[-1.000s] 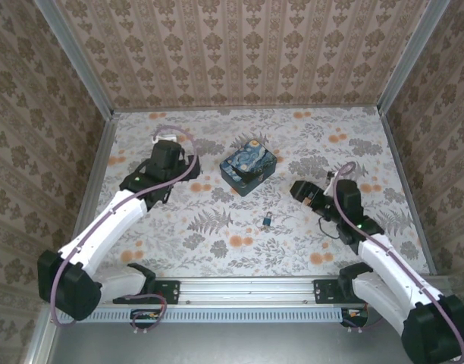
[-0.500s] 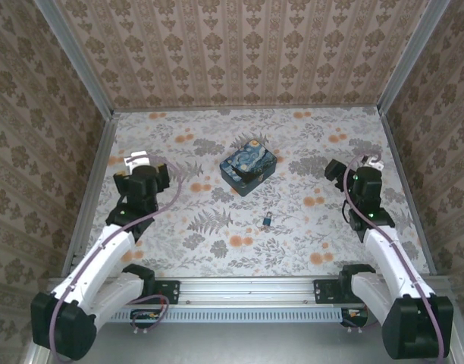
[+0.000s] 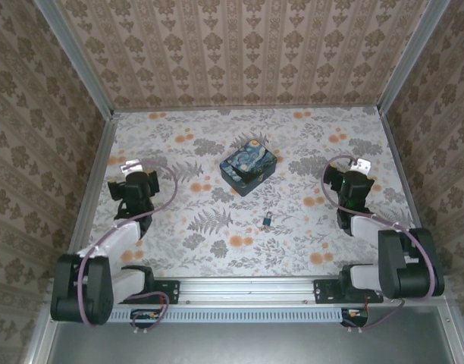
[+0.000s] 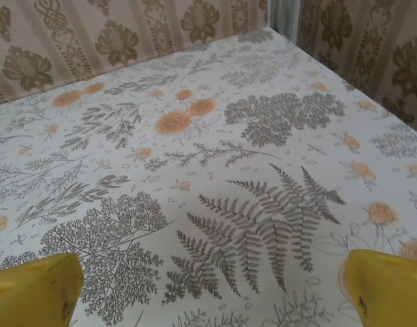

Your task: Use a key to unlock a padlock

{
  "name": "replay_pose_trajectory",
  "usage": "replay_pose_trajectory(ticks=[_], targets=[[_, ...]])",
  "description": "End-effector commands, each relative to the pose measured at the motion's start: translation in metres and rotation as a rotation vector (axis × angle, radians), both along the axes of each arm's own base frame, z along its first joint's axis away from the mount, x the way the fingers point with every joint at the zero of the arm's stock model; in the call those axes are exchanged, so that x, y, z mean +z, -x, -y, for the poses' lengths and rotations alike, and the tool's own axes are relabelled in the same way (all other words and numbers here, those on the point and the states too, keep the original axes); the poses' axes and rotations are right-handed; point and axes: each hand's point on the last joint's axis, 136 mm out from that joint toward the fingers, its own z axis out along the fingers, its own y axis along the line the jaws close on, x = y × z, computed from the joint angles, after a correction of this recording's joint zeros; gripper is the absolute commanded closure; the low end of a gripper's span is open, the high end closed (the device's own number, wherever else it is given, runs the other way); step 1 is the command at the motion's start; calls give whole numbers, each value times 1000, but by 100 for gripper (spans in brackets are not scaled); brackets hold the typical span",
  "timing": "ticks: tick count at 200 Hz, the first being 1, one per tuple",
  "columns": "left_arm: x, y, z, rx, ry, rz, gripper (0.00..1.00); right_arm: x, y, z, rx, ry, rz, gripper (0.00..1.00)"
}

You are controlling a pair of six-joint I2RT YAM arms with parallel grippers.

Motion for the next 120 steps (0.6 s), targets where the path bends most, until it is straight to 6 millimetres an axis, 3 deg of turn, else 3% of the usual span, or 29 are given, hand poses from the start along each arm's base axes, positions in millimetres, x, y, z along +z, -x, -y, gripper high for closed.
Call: replay_pose_trajectory(ticks=[1, 35, 61, 93, 120], targets=[[11, -19, 6, -51, -10, 116, 0, 15, -11, -13, 90, 68, 101, 0], [-13, -30, 14, -124, -21, 134, 0, -8, -22, -36, 227, 84, 72, 0], [-25, -43, 30, -229, -15, 87, 0, -12, -31, -51, 319, 88, 37, 1], [-40, -51, 35, -299, 42, 35, 0, -15, -39, -51, 326, 72, -6, 0], [-40, -55, 31, -321, 79, 43, 0, -16, -39, -51, 326, 71, -11, 1]])
